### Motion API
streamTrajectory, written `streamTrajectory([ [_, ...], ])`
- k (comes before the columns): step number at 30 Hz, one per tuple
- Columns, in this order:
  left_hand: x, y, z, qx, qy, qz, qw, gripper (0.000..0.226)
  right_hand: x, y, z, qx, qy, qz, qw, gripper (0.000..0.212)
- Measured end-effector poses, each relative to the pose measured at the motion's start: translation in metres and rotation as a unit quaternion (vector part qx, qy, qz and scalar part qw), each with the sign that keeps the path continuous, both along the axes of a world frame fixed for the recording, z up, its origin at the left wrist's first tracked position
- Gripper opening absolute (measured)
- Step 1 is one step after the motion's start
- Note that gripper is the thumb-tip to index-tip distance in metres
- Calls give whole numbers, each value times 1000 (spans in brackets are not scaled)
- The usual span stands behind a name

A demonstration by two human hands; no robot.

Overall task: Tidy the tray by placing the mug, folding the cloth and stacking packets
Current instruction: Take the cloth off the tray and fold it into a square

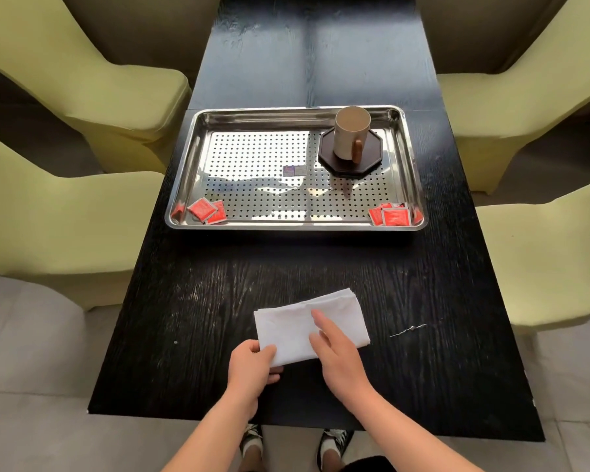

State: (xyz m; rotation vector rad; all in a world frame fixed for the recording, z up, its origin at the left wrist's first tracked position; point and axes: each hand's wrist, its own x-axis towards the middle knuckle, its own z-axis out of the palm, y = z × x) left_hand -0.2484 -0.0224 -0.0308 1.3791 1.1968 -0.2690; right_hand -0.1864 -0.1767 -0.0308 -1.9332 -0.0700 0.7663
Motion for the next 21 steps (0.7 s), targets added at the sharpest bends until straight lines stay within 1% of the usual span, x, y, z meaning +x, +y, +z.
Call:
streamTrajectory([
  [1,-1,-2,1,-8,-6,7,1000,10,3,9,2,34,38,-36,998,49],
  [3,-2,-5,5,4,-18,2,1000,11,7,23,4,76,94,-79,990,50],
  [6,0,-7,12,61,-40,-55,996,17,10,30,4,94,126,-74,985,52],
  [8,1,-8,17,82,-53,-80,992,24,9,27,5,100,128,-68,984,50],
  [10,3,-9,21,99,-58,-80,990,27,7,19,7,98,110,-80,986,46],
  [13,8,-10,26,125,-62,-81,987,29,-4,6,4,68,75,-114,988,40],
  [16,13,-14,30,156,-64,-96,981,33,-14,-3,2,43,77,-113,990,37],
  [18,17,-19,33,191,-68,-126,971,34,-16,-6,1,33,86,-86,992,28],
  [20,22,-28,38,237,-77,-165,954,35,-11,-7,3,30,87,-65,994,36],
  [21,24,-33,40,261,-85,-183,944,36,-8,-8,3,40,98,-73,992,34],
])
